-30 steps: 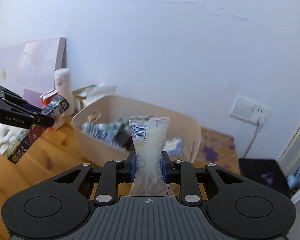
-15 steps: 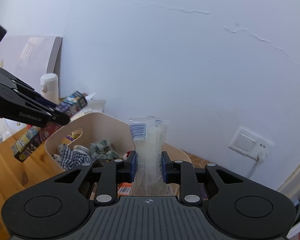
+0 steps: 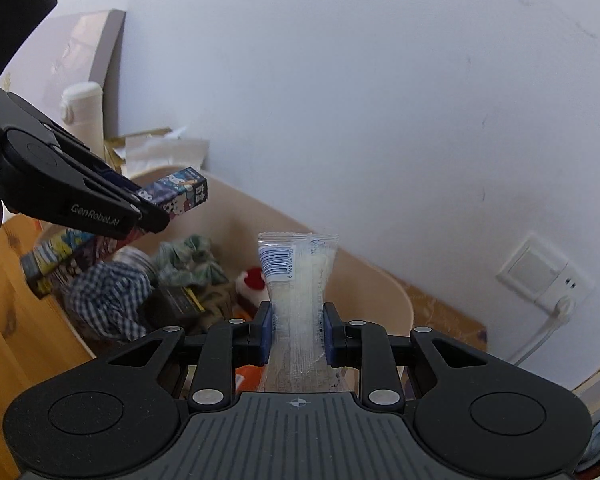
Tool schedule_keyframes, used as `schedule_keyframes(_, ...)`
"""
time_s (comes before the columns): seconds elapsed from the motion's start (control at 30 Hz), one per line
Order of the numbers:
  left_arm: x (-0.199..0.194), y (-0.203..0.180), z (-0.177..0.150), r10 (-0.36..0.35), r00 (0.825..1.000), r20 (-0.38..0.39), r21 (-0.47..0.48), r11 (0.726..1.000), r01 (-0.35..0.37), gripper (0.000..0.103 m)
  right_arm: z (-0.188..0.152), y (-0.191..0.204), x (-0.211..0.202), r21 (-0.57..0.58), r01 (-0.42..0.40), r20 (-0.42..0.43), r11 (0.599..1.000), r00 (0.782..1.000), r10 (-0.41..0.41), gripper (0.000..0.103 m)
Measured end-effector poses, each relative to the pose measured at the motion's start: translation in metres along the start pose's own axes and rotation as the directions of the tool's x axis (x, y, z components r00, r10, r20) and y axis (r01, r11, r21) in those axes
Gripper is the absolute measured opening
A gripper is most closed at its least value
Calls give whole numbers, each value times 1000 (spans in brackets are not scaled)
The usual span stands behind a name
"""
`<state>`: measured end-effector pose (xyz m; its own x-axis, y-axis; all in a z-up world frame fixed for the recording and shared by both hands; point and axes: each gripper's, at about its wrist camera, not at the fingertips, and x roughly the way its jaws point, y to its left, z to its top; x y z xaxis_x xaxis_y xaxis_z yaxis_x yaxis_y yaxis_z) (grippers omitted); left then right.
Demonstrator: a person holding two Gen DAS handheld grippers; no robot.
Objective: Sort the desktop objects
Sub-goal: 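Lower both items into the basket and open both tools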
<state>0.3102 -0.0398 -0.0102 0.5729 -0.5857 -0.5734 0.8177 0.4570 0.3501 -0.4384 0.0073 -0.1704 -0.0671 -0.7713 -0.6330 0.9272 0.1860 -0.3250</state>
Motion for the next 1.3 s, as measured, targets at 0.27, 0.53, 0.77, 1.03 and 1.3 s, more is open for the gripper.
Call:
schedule_keyframes(0.27, 22, -2, -7, -48, 994, -100, -3, 999, 48, 23, -13, -5, 20, 42, -45, -78, 998, 996, 49, 26)
schedule_keyframes(0.53, 16, -3, -7, -22, 993, -118, 4, 1000, 23, 58, -22, -5, 15, 64, -33, -76, 997, 996, 37, 65)
schedule_keyframes(0.77, -2, -1, -9, -19, 994, -111, 9, 1000, 20, 70, -22, -8, -5, 102, -20, -70, 995, 997, 27, 80)
schedule_keyframes(1.03, -36, 2, -14, -26, 997, -79, 16, 1000, 27, 78, -32, -14, -37, 232, 5, -66, 973, 998, 10, 101)
schedule_keyframes(1.3, -78, 8, -25, -30, 998, -51, -1, 1000, 30, 78, -38, -6, -75, 300, 1, -80, 954, 997, 24, 103)
